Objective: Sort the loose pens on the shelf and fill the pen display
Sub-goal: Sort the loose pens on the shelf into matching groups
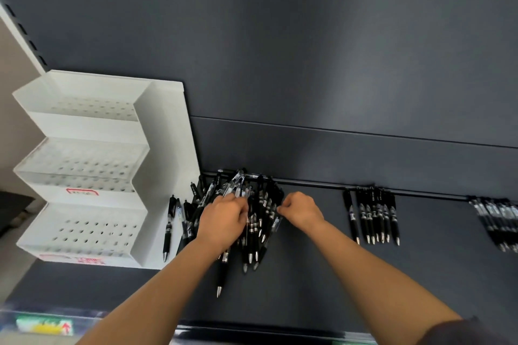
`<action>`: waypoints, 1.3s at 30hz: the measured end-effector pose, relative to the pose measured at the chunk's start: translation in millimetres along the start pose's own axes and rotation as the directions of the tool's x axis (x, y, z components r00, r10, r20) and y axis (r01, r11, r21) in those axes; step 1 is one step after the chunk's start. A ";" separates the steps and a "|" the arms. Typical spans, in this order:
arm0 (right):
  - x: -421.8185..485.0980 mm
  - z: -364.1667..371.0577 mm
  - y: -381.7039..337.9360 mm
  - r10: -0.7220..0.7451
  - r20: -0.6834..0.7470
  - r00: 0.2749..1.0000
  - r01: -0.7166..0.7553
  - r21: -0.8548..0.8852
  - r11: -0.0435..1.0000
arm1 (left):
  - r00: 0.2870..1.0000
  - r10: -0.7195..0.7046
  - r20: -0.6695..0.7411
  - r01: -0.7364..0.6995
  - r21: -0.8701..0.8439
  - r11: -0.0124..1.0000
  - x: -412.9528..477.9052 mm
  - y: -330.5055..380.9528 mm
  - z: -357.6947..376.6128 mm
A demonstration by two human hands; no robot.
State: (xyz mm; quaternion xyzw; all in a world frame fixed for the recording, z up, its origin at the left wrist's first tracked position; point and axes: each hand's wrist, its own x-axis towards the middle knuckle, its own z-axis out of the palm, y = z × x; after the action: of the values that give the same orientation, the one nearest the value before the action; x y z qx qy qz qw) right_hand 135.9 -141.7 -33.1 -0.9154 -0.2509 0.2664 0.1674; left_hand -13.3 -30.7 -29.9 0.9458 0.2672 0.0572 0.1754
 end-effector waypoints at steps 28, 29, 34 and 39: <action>-14.6 5.3 -3.8 0.044 0.024 0.999 -0.040 -0.155 0.987 | 0.978 0.128 0.164 -0.156 0.172 0.973 30.1 28.5 19.4; -13.7 3.8 0.5 0.033 0.020 0.999 -0.031 -0.130 0.991 | 0.977 0.122 0.172 -0.156 0.201 0.967 30.5 30.1 20.6; -20.2 11.6 5.0 -0.114 0.192 0.975 0.108 0.043 0.993 | 0.981 0.077 0.176 -0.127 0.297 0.946 30.2 38.4 25.3; -23.6 15.2 13.2 -0.103 0.205 0.973 0.083 0.105 0.991 | 0.972 0.081 0.220 -0.151 0.319 0.936 31.9 44.6 29.8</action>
State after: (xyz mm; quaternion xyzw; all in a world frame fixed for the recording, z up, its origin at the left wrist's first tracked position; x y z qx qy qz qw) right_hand 114.8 -162.8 -41.6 -0.8602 -0.2968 0.3653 0.1961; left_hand 41.6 -58.4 -41.1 0.9768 0.1972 -0.0754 0.0353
